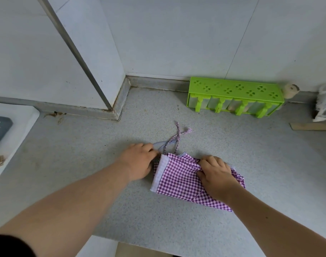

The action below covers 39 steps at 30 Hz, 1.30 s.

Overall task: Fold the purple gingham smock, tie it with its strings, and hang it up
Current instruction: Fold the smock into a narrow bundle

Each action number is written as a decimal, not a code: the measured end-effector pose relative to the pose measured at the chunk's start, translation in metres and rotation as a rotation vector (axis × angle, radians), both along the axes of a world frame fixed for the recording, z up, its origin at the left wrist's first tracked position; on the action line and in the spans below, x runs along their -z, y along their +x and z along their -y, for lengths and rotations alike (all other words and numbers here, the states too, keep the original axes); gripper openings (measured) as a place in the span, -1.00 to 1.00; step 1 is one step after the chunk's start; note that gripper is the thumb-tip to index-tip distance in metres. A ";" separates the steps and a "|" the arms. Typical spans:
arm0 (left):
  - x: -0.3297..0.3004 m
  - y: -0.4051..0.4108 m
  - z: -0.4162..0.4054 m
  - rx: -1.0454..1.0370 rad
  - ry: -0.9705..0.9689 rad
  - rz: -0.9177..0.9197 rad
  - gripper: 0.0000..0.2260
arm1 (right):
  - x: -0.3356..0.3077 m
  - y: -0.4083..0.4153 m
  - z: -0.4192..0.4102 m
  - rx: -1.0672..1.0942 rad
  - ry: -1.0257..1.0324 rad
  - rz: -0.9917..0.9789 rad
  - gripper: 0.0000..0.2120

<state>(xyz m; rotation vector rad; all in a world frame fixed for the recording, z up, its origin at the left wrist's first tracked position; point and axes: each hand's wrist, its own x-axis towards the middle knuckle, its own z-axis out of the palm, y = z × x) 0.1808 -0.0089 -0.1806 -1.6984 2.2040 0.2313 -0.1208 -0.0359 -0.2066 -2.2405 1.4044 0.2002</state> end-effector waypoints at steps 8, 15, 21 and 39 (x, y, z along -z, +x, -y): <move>-0.010 0.037 0.002 -0.230 0.082 0.328 -0.67 | -0.001 0.003 0.001 -0.036 -0.012 -0.037 -0.63; -0.032 -0.024 -0.009 0.152 -0.080 -0.245 -0.54 | -0.020 0.015 0.011 -0.194 -0.142 -0.107 -0.65; 0.011 -0.081 -0.021 0.120 -0.042 -0.242 -0.45 | -0.015 0.017 0.015 -0.156 -0.144 -0.061 -0.77; 0.025 -0.068 -0.023 -0.174 -0.134 -0.243 -0.74 | 0.017 0.018 0.008 -0.064 -0.323 0.023 -0.79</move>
